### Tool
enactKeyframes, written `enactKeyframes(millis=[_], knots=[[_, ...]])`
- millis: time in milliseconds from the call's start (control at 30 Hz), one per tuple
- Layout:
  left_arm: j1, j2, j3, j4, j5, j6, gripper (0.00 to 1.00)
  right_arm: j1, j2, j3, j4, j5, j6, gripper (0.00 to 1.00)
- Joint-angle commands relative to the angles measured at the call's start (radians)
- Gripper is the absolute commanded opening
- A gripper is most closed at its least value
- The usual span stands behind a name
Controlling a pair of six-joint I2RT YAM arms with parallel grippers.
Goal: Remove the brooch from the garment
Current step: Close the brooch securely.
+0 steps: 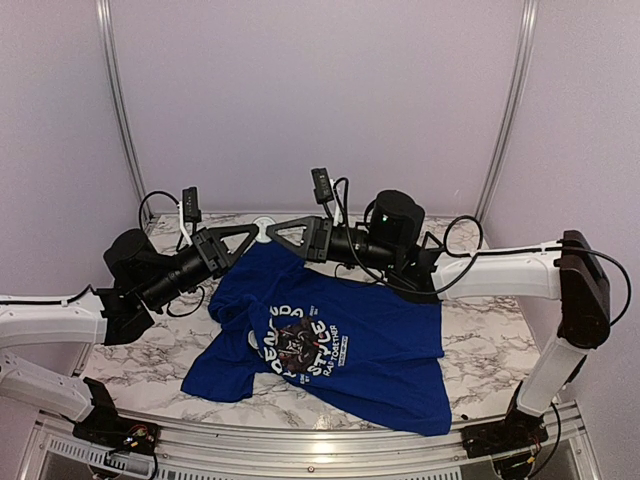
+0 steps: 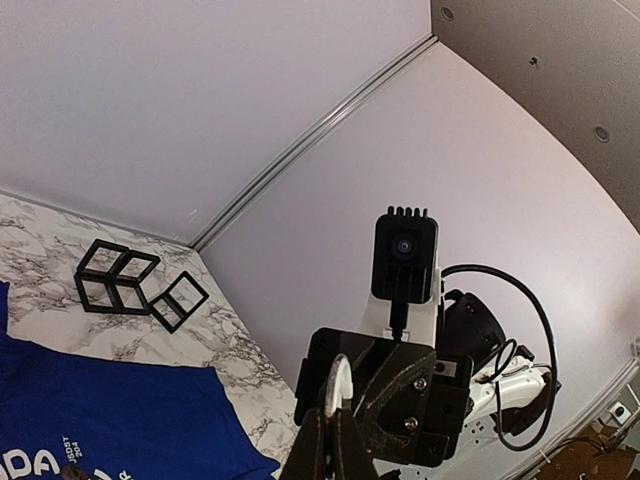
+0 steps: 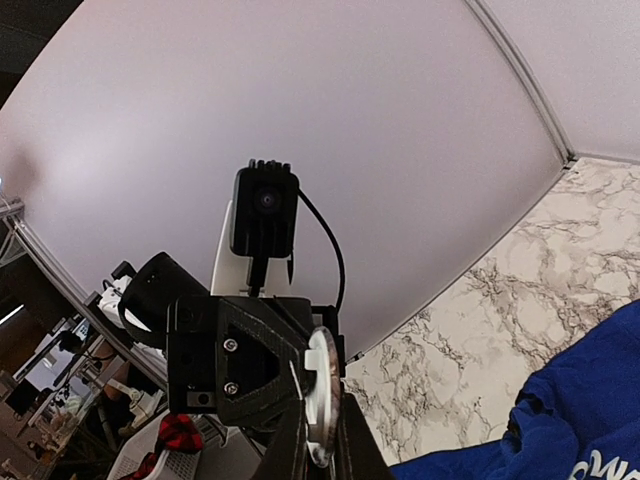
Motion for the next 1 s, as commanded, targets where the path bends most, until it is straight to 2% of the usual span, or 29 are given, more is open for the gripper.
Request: enactKeyframes(millis=[0, 300, 600, 733, 967], knots=[[0.022, -0.022, 0.004, 0.015, -0.050, 0.029, 0.00, -0.018, -0.016, 0.044, 0.023, 0.009, -0.016, 0.09], [0.022, -0.016, 0.025, -0.012, -0.021, 0.069, 0.00, -0.015, -0.008, 0.070, 0.014, -0.007, -0.016, 0.17], [0.023, -0.009, 0.032, 0.018, 0.013, 0.067, 0.00, 0.005, -0.004, 0.072, 0.013, -0.023, -0.046, 0.32], [0.022, -0.006, 0.036, 0.028, 0.039, 0.072, 0.00, 0.009, 0.004, 0.084, 0.010, -0.031, -0.051, 0.32], [0.017, 0.001, 0.050, 0.038, 0.072, 0.075, 0.00, 0.014, 0.021, 0.109, -0.002, -0.043, -0.056, 0.24]])
